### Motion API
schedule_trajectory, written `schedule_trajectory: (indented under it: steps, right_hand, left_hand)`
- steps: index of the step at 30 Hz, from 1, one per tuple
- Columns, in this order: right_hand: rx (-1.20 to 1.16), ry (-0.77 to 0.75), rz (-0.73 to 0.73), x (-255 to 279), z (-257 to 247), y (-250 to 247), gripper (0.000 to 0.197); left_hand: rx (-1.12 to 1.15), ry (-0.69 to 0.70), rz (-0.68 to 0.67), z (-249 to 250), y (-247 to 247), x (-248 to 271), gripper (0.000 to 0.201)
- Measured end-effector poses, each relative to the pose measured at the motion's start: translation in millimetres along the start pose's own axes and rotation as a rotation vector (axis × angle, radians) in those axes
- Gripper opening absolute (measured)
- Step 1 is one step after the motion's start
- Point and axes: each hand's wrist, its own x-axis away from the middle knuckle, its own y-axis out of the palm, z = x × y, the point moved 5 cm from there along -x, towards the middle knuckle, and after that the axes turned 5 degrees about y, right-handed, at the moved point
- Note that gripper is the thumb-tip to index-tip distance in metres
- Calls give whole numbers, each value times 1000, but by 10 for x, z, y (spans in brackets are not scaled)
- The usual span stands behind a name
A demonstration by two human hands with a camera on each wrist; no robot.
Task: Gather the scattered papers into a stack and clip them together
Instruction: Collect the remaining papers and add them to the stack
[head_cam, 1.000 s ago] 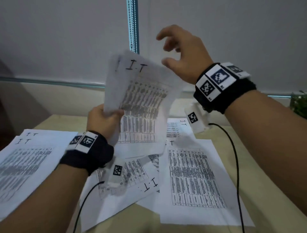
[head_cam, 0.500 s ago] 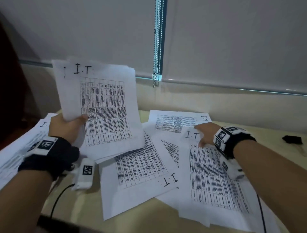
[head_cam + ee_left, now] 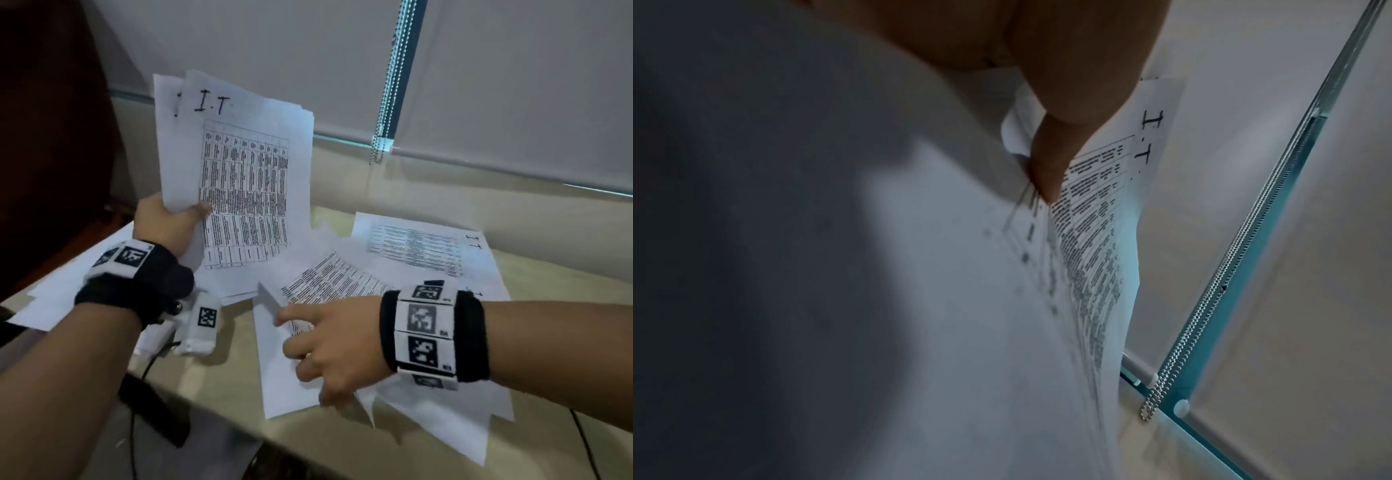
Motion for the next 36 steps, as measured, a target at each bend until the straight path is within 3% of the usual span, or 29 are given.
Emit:
schedule_trajectory:
  steps: [5, 7, 11, 16, 30, 36]
  right_hand:
    - [-75, -21, 61, 7, -119, 63, 15]
    - [-29, -11, 31, 25, -70, 107, 9]
    - [17, -11, -25, 20, 9, 195, 23]
    - [25, -29, -88, -89, 24, 298, 24]
    - [62, -13, 46, -256, 187, 266, 19]
    - [-60, -1, -194, -337, 175, 290, 22]
  left_hand:
    - [0, -9, -3, -35, 2, 44, 33]
    - [-4, 1, -18, -7, 12, 70, 33]
    - [3, -7, -12, 40, -34, 74, 32]
    - [0, 9, -12, 76, -90, 52, 33]
    - [30, 37, -22, 91, -51, 4, 30]
    - [19, 30, -49, 126, -2, 64, 29]
